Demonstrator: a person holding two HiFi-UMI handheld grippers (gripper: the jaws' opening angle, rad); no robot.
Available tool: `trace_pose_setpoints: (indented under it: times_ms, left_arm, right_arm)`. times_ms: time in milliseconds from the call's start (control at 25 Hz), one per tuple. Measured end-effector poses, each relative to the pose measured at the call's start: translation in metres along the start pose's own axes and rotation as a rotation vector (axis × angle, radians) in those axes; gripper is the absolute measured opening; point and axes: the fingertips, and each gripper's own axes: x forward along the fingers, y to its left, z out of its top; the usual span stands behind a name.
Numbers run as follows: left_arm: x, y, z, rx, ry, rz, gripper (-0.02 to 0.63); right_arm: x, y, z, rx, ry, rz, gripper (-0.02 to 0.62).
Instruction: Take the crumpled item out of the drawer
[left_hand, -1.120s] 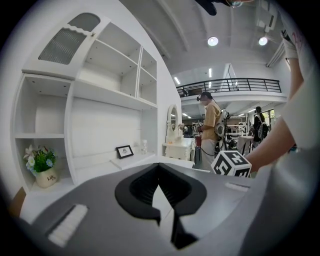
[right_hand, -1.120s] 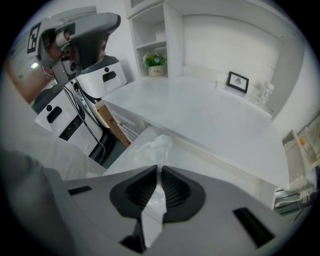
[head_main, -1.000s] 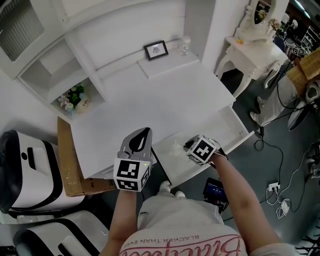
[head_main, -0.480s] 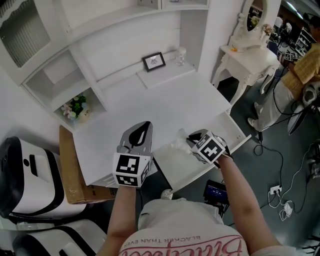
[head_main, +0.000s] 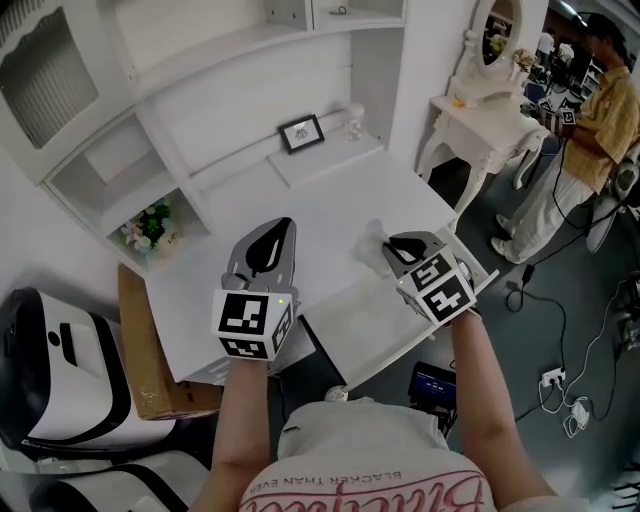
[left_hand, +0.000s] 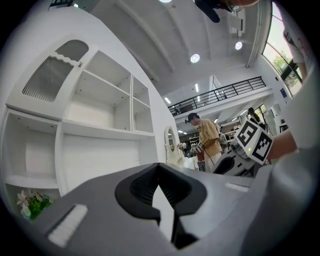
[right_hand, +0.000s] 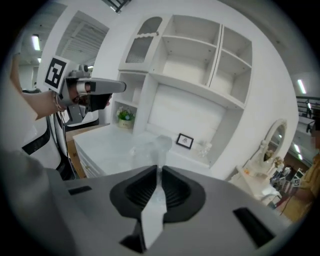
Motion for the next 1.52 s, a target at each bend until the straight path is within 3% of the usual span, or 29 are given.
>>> trace_pose_setpoints:
  times_ms: [280,600,960,1520]
  left_arm:
    - [0.01,0.005,0.035,0.031,-0.078,0.001,0.011]
    - [0.013,0.015,0.069,0.087,-0.145,0.042,0.011]
    - [0.008,0.029,0.09,0.067,-0.206,0.085,0.011]
    - [0.006,0.029,0.102,0.073,-0.232,0.093,0.011]
  right_arm:
    - [-0.045,-0.033,0.052,0.011,-0.172,-0.182,0.037]
    - [-0.096,-0.061,0.083,0.064,-0.333,-0.362,0.037]
    - [-0.139,-0.074,0.097,0.112,-0.453,-0.476,0.037]
    - [-0.165,-0.086,0.104,0.109,-0.506,-0.548,0.037]
